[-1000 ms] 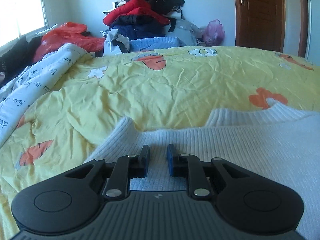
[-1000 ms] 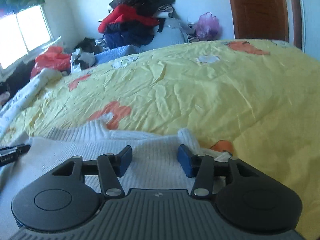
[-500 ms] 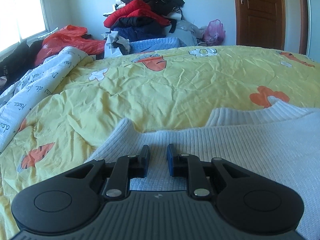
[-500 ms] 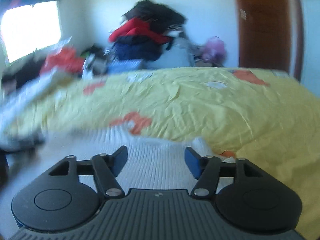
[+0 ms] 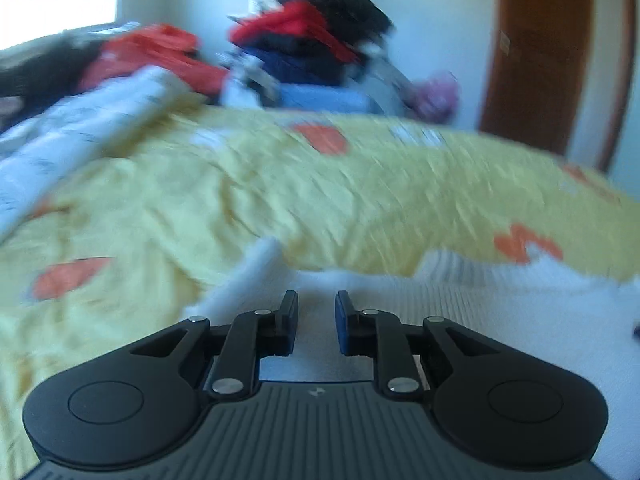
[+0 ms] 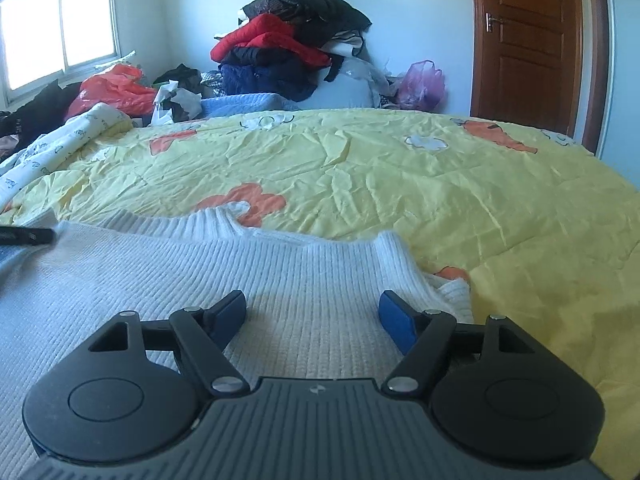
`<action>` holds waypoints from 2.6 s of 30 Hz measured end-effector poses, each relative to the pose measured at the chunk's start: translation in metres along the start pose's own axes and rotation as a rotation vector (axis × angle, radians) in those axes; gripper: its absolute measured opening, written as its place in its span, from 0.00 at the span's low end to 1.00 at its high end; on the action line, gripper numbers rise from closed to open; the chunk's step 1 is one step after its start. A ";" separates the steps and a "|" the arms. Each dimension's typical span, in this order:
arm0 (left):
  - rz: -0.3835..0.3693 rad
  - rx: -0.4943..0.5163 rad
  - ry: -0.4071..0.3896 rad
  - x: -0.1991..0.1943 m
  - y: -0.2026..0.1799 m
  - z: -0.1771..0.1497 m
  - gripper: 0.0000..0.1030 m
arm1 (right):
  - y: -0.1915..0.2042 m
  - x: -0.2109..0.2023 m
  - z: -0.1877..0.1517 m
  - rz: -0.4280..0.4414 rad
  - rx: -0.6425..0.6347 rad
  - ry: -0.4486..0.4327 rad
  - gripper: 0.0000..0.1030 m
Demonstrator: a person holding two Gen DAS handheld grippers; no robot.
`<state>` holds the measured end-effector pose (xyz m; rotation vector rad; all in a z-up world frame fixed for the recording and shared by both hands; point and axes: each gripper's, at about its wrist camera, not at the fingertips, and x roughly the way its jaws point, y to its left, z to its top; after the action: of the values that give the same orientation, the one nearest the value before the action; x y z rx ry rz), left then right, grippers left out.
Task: Fold small clothes
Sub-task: 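Withdraw both open grippers and move them to the folded sweater's side edge, then close both grippers on the side edge of the folded sweater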
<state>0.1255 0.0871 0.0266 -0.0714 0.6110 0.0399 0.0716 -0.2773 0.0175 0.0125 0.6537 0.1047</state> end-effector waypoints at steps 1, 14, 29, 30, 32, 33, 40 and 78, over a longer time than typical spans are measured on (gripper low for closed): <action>0.008 -0.017 -0.040 -0.017 0.000 -0.001 0.29 | 0.000 0.000 0.001 -0.001 0.003 0.000 0.74; -0.094 0.120 -0.052 -0.049 -0.025 -0.067 0.82 | 0.002 -0.002 0.000 -0.014 -0.007 -0.008 0.74; -0.142 0.271 -0.039 -0.125 -0.036 -0.123 0.86 | 0.074 -0.093 -0.075 0.083 -0.175 0.036 0.90; -0.156 0.269 -0.043 -0.124 -0.033 -0.124 0.87 | 0.076 -0.094 -0.083 0.082 -0.225 0.006 0.90; -0.171 0.269 -0.001 -0.124 -0.029 -0.115 0.87 | 0.074 -0.096 -0.077 0.088 -0.212 0.033 0.89; -0.165 0.271 0.008 -0.128 -0.028 -0.111 0.87 | 0.073 -0.099 -0.070 0.089 -0.197 0.050 0.86; -0.147 0.227 0.024 -0.140 0.003 -0.116 0.86 | 0.030 -0.135 -0.073 -0.010 -0.098 0.025 0.91; -0.321 -0.612 0.191 -0.146 0.111 -0.108 0.13 | -0.074 -0.171 -0.114 0.233 0.767 0.072 0.22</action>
<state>-0.0624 0.1867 0.0159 -0.7721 0.7550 -0.0941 -0.1260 -0.3703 0.0271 0.8280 0.7304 0.0740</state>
